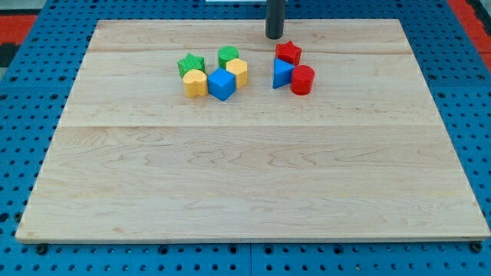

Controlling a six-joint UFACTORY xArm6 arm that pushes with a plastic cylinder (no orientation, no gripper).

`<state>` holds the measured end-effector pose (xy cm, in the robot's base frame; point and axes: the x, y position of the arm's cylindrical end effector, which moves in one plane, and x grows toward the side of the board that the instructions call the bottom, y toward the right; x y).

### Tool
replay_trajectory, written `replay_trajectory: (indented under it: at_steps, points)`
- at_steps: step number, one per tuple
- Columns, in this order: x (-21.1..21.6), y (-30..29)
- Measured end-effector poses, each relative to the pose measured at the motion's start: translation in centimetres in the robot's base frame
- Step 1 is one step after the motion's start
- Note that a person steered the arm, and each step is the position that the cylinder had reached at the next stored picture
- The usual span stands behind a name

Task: Push the green circle into the yellow heart

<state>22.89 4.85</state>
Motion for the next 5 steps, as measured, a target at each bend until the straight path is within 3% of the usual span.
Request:
replay_trajectory:
  at_steps: [1,3,4,5]
  points:
    - [-0.1,0.2]
    - [5.9,0.0]
    - [3.1,-0.7]
    - [3.9,-5.4]
